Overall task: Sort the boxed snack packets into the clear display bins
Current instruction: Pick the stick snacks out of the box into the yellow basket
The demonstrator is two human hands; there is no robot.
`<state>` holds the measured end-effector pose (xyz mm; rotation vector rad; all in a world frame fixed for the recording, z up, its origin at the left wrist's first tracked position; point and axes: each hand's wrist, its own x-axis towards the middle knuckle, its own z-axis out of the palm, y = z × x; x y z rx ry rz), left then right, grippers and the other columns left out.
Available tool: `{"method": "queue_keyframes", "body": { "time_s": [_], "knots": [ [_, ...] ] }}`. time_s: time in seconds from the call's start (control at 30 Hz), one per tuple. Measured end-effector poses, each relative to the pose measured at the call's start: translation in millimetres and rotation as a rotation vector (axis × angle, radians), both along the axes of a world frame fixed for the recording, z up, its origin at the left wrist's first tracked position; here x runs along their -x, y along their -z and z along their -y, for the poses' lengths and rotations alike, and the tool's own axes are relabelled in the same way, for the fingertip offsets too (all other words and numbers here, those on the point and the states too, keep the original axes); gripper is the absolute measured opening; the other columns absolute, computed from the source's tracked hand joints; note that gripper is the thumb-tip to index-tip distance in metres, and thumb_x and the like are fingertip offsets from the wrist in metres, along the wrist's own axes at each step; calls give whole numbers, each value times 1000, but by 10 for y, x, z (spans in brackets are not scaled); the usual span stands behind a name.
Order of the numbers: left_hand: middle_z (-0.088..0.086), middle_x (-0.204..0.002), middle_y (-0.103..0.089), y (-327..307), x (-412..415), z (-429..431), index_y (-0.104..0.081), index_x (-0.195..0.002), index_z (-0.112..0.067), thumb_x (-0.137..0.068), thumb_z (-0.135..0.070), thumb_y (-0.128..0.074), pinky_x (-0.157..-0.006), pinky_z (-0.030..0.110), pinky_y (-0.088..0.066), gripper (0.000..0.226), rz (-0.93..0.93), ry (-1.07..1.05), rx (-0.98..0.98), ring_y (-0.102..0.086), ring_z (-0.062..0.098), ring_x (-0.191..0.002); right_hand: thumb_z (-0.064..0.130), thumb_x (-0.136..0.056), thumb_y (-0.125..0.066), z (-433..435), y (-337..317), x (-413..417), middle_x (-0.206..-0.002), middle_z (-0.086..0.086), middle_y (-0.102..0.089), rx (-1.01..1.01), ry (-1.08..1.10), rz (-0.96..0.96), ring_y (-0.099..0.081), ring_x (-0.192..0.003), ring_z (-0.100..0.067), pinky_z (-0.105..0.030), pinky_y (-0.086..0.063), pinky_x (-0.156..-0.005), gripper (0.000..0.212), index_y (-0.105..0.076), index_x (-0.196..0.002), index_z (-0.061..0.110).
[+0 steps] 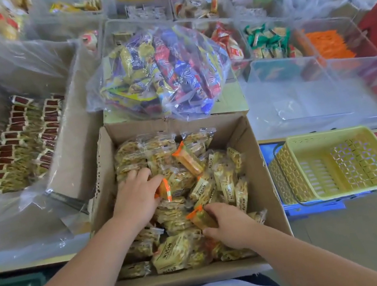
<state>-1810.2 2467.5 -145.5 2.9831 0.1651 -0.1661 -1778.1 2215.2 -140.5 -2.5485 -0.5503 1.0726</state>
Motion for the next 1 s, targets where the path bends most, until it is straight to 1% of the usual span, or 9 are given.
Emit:
{"method": "queue_keyframes", "body": {
  "time_s": [0.13, 0.23, 0.37, 0.47, 0.57, 0.73, 0.87, 0.93, 1.0],
  "knots": [
    [3, -132, -51, -125, 137, -53, -61, -132, -29, -89, -22, -74, -76, 42, -53, 46, 49, -59, 72, -49, 29, -114, 51, -89, -67, -122, 68, 5, -127, 3, -60, 93, -36, 81, -59, -107, -18, -30, -51, -83, 55, -50, -137, 27],
    [1, -137, -47, -223, 266, -41, -57, -138, -29, -90, -17, -71, -80, 40, -53, 52, 82, -117, 211, -52, 28, -117, 52, -91, -64, -172, 82, -21, -106, 2, -64, 123, -131, 78, -62, -90, -18, -34, -55, -73, 36, -62, -114, 25],
    [-3, -133, -58, -433, 365, 3, -57, -134, -26, -93, -26, -72, -96, 40, -51, 43, 84, -200, 514, -57, 23, -120, 47, -90, -59, -108, 0, -215, -62, 8, -58, -154, 179, -174, -53, -57, -15, -32, -47, -54, 29, -60, -83, 18],
    [-9, -114, -65, -584, 423, 42, -65, -109, -34, -89, -33, -76, -90, 42, -54, 23, 86, -356, 736, -63, 18, -103, 46, -86, -60, -39, -74, -376, -56, 11, -55, -139, 159, -227, -48, -51, -8, -22, -39, -48, 29, -58, -80, 19],
    [-11, -103, -74, -667, 525, 99, -72, -97, -36, -86, -34, -79, -84, 36, -50, 13, 89, -605, 1060, -67, 12, -100, 43, -84, -60, -65, -54, -392, -68, 4, -55, 92, -170, -180, -48, -59, -13, -29, -38, -52, 25, -51, -78, 20],
    [-1, -70, -71, -561, 794, 87, -73, -87, -24, -96, -23, -65, -49, 24, -53, 13, 50, -891, 1650, -68, 12, -57, 42, -88, -57, -229, 90, -241, -92, -4, -63, 264, -387, -263, -55, -75, -19, -34, -45, -62, 26, -54, -100, 19],
    [7, -91, -78, -399, 962, 46, -72, -107, -17, -98, -23, -61, -57, 28, -59, 15, 42, -961, 1694, -74, 18, -70, 40, -86, -64, -286, 158, -196, -100, -8, -65, 352, -499, -206, -59, -84, -23, -38, -50, -70, 40, -57, -114, 13],
    [5, -93, -80, -341, 998, 57, -73, -110, -23, -99, -25, -60, -64, 30, -58, 17, 7, -969, 1653, -77, 17, -79, 42, -85, -64, -311, 171, -203, -89, -6, -63, 391, -539, -183, -55, -73, -20, -35, -46, -60, 42, -63, -109, 8],
    [0, -85, -79, -312, 1022, 80, -75, -106, -26, -97, -29, -61, -58, 28, -54, 17, -42, -989, 1613, -75, 10, -69, 43, -81, -66, -341, 174, -220, -73, -4, -58, 428, -560, -167, -52, -62, -19, -30, -42, -51, 36, -67, -92, 9]
  ]
}}
